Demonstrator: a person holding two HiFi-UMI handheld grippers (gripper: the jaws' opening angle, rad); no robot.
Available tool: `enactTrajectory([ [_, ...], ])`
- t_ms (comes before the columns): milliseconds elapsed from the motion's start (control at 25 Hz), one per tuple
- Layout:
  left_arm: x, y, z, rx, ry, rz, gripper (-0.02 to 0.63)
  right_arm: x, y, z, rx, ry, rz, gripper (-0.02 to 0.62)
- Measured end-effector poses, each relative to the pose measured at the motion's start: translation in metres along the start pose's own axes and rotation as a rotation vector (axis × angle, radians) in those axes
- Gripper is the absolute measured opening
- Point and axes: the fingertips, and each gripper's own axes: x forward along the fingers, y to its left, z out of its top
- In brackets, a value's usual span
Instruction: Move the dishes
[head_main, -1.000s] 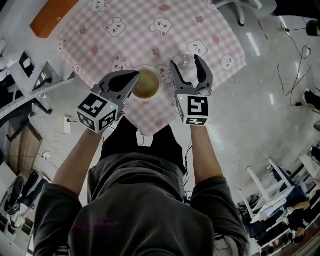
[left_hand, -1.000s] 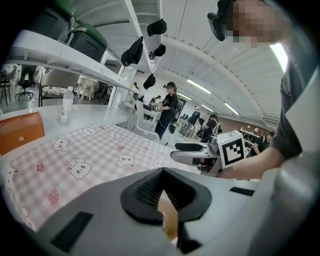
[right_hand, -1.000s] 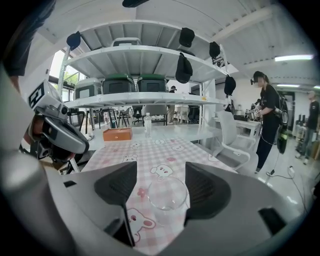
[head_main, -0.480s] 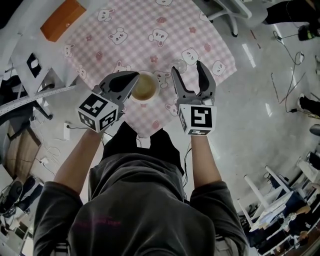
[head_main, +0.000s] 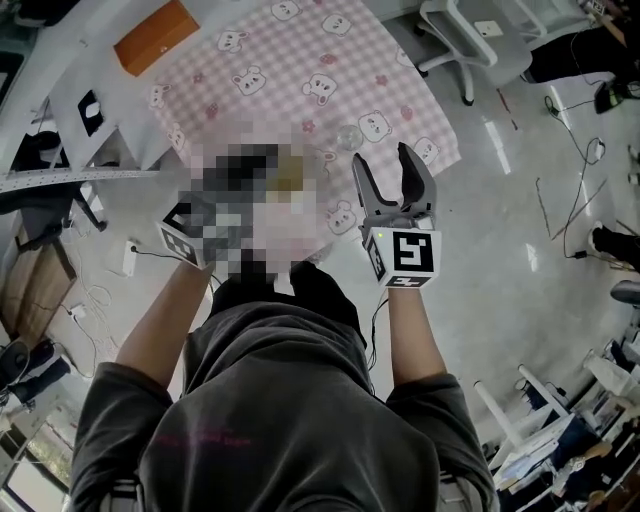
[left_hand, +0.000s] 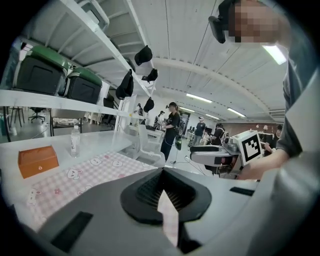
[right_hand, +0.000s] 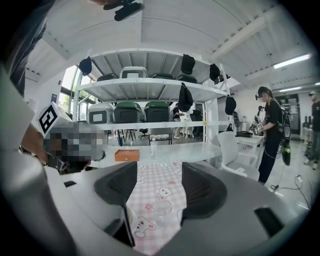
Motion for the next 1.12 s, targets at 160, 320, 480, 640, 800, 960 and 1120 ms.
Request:
enactTrajectory([
  [160,-0.006,-0.011,0.004,0.002,-0.02,0.022,0.002,-0.011,0.005,0.003,0.012,0.0,0.036,0.282],
  [320,-0.014,-0.018,0.009,0.014,-0.036,0.033,0.002,-0.015,0.013,0.005,0.021,0.004,0.063,0.279],
  [480,-0.029,-0.014,0.017,0.028,-0.054,0.035,0.002,-0.019,0.027,0.011,0.021,0.002,0.068,0.251],
  [640,-0.051,-0.007,0.024,0.039,-0.072,0.02,0.002,-0.023,0.045,0.02,0.017,0.0,0.051,0.221],
  [800,-0.077,0.0,0.024,0.056,-0.077,-0.016,0.002,-0.029,0.069,0.031,0.025,-0.007,0.009,0.207],
  [960,-0.103,0.007,0.025,0.078,-0.087,-0.057,0.002,-0.038,0.093,0.043,0.025,-0.022,-0.044,0.189],
  [1120,-0.128,0.015,0.028,0.094,-0.1,-0.09,0.002,-0.046,0.12,0.05,0.032,-0.024,-0.089,0.156],
])
